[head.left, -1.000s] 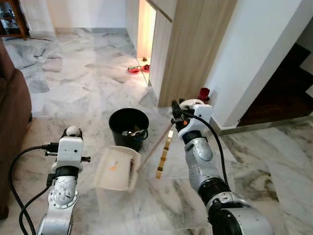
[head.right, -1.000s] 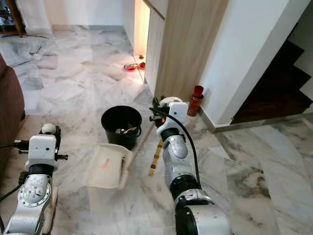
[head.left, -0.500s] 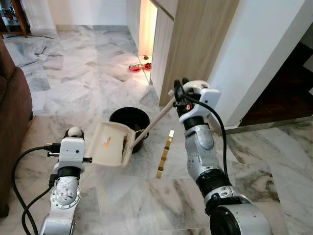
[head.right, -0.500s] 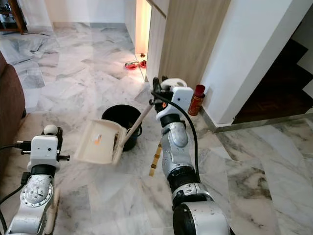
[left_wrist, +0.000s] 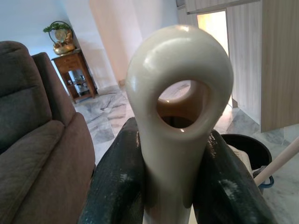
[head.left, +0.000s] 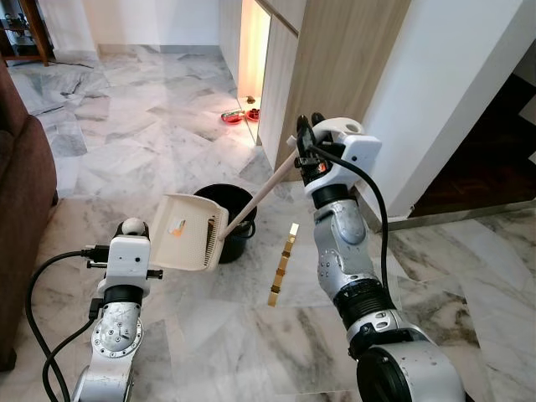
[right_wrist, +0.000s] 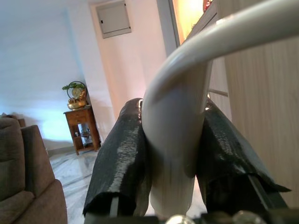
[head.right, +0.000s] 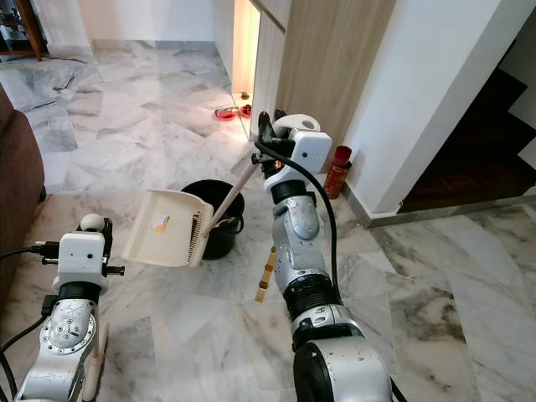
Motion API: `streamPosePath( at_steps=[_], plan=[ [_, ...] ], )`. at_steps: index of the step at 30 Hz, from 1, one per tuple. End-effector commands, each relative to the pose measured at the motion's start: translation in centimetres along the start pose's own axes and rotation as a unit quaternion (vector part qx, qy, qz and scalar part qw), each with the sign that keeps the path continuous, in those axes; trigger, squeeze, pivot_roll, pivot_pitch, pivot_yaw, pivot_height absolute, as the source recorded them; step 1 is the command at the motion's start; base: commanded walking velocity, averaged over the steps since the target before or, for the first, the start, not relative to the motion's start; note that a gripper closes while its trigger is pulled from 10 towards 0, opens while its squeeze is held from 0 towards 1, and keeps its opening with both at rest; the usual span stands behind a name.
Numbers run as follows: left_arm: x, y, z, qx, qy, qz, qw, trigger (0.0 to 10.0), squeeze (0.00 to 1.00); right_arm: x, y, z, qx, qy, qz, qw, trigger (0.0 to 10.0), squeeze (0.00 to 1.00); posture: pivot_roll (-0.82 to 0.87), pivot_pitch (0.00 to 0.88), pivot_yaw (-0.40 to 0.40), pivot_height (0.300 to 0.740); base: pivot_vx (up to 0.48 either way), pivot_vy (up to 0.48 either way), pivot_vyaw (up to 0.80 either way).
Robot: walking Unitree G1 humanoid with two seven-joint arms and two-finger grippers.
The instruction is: Sweep floor
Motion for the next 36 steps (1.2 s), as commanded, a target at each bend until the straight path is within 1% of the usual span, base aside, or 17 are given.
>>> streamPosePath(
  at_steps=[1, 10, 36],
  plan=[
    [0.36, 1.23, 0.41, 0.003, -0.005, 0.026, 1.0, 10.0, 0.0, 1.41, 3.16, -1.21, 0.021, 0.004, 0.06, 0.998, 10.0, 0.0, 0.24, 0.0, -0.093, 0.74, 0.266, 0.0, 0.0],
    [0.4, 1.4, 0.29, 0.005, -0.001, 0.029, 1.0, 10.0, 0.0, 1.47, 3.09, -1.92, 0.022, 0.024, 0.057, 0.998, 10.0, 0.0, 0.24, 0.0, -0.089, 0.74, 0.304, 0.246, 0.0],
    [0.44, 1.5, 0.25, 0.005, 0.001, 0.03, 1.0, 10.0, 0.0, 1.47, 2.97, -1.98, 0.022, 0.028, 0.053, 0.998, 10.0, 0.0, 0.24, 0.0, -0.091, 0.74, 0.326, 0.258, 0.0]
  ],
)
Point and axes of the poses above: a point about 5 cm out from each wrist's last joint towards the gripper, its own x axis pointing out of the wrist towards the gripper, its own y axis along the axis of the wrist's last joint, z = x × y, the point moved 4 cm from there along x, pointing out of the wrist towards the gripper, and after that the axes turned 14 degrees about -x, right-handed, at the moved point
